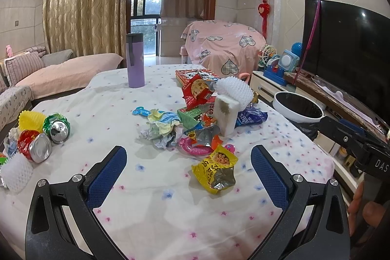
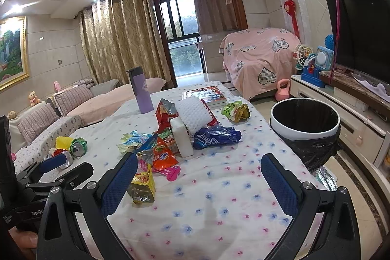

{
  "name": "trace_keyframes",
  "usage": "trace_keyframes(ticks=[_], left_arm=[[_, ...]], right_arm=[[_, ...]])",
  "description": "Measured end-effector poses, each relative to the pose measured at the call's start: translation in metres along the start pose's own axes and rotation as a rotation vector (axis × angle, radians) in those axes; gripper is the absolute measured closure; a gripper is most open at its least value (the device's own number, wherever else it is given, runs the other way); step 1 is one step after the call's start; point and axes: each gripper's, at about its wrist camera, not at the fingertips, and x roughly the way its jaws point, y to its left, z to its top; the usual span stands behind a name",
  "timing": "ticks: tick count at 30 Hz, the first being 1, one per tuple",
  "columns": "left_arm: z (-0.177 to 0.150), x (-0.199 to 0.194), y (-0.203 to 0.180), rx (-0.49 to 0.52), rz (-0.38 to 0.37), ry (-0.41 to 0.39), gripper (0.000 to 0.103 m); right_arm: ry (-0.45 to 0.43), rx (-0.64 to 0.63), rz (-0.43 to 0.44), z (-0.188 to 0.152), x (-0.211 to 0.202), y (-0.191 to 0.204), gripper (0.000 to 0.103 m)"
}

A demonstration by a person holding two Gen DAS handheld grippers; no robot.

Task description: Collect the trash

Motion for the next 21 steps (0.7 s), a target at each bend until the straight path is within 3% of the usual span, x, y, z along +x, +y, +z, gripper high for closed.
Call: trace_keyframes(ticks=[11,21], left_arm=[[0.002,0.005,0.008,-0.022,0.016,0.014,0.0],[0.005,0.031,0.043,-0.085,0.05,0.076,0.0]], right_arm=[[0.007,-0.002,0.022,-0.003,0.002,0.003,0.001],[0.106,-0.013,0.114,-0.015,0.028,0.014,0.001]])
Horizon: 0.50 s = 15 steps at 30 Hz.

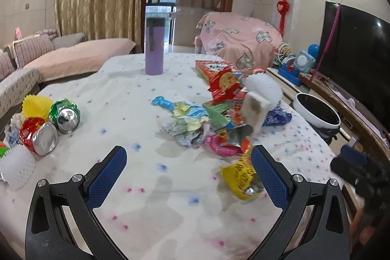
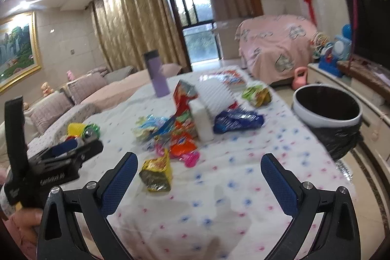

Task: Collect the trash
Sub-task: 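Grasp the yellow snack wrapper with the right gripper while the left gripper grasps a yellow wrapper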

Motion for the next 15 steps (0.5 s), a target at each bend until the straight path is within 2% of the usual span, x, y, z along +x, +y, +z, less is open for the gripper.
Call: trace_keyframes(ticks=[6,10,15], left_arm=[[0.009,0.031,0.011,-0.009,0.002,0.044,0.0],[0.017,0.055,0.015,-0.009,0.004,0.074,0.0],[0.027,0.089,0.016,-0.01,0.005,0.12,0.005]], right_arm=[[0.117,-0.006,0.075,-0.01,0.034,0.006,0.003],[0.198,-0.001,0.106,-0.016,0.059,0.007,0.017],[0.292,-0.001,0.136,-0.021,0.093,0.009,0.035]])
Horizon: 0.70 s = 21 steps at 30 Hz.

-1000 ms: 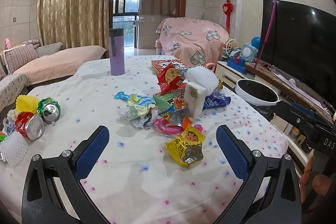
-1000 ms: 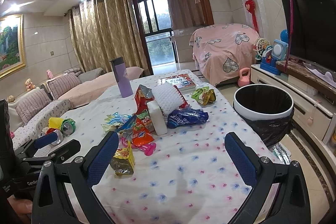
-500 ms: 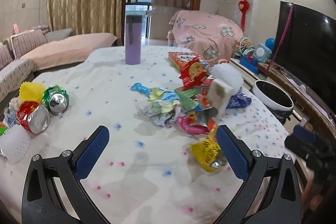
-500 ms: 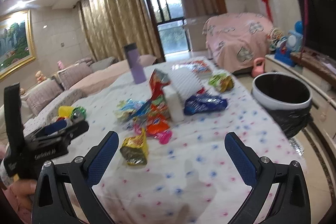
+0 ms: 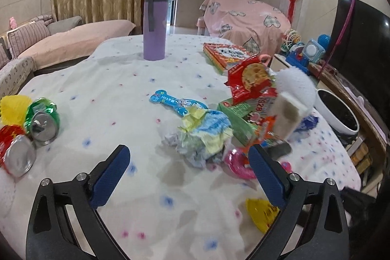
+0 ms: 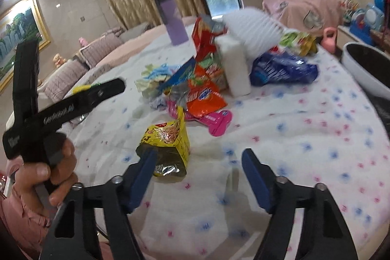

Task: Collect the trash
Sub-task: 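Grasp the yellow snack wrapper with the right gripper while the left gripper grasps a yellow wrapper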

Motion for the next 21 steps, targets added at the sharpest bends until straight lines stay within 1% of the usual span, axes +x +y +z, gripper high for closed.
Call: trace_keyframes(ticks=[1,2,3,4,5,6,7,8,10,12,17,21], left_arm=[[0.002,0.005,0.0,-0.002,0.001,0.009,0.009],[0.004,0.012,0.0,-0.006,-0.002,0.022,0.015],[0.006,0.018,0.0,-0.008,-0.008,0.035,0.019],[0.007,0.023,0.0,-0.009,-0.016,0.046,0.03],[0.007,0.027,-0.001,-0.008,-0.024,0.055,0.042],[0.007,0.03,-0.001,-0.006,-0.036,0.065,0.05],[0.007,0.032,-0.002,-0.002,-0.051,0.077,0.067],[0.006,0.034,-0.004,0.002,-0.059,0.086,0.082],[0.004,0.033,-0.006,0.012,-0.071,0.089,0.085],[0.003,0.028,-0.008,0.02,-0.077,0.077,0.091],[0.004,0.006,-0.015,0.021,-0.096,0.043,0.093],[0.01,-0.014,-0.026,0.035,-0.121,0.0,0.094]], right_arm=[[0.012,-0.003,0.002,0.001,0.005,0.0,0.04],[0.024,-0.006,0.008,0.001,0.01,0.001,0.048],[0.038,-0.008,0.015,0.002,0.015,0.001,0.053],[0.049,-0.008,0.019,0.002,0.018,0.001,0.064],[0.058,-0.008,0.021,0.002,0.022,0.001,0.077],[0.067,-0.007,0.025,0.001,0.024,0.0,0.083],[0.069,-0.004,0.027,0.0,0.025,0.001,0.092],[0.073,0.001,0.029,0.0,0.025,-0.002,0.098],[0.064,0.007,0.035,-0.002,0.02,-0.005,0.101],[0.036,0.01,0.034,-0.002,0.01,-0.009,0.102],[-0.036,0.016,0.011,0.004,-0.014,-0.021,0.103],[-0.077,0.045,-0.004,0.008,-0.031,-0.036,0.103]])
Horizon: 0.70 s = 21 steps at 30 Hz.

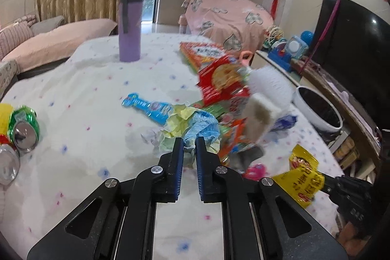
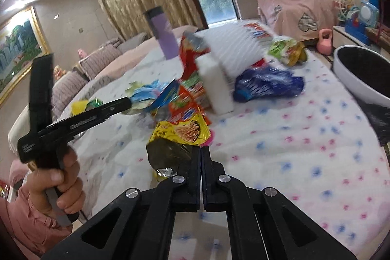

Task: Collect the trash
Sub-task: 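Grasp the yellow snack wrapper with the right gripper while the left gripper grasps a yellow wrapper, then carry the yellow wrappers over the trash bin and open both grippers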

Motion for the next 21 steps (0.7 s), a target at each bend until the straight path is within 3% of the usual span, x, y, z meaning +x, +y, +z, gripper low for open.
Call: trace_keyframes(ticks=[9,21], left_arm=[[0.016,-0.018,-0.048,0.044,-0.116,-0.039,0.094],[0.02,0.001,-0.128,0.143,-0.248,-0.01,0.094]], right_arm=[[-0.064,0.062,-0.059,0.005,-0.026,-0.032,0.103],[-0.12,0.146,-0.148,0.012,-0.062,-0.084,0.103]])
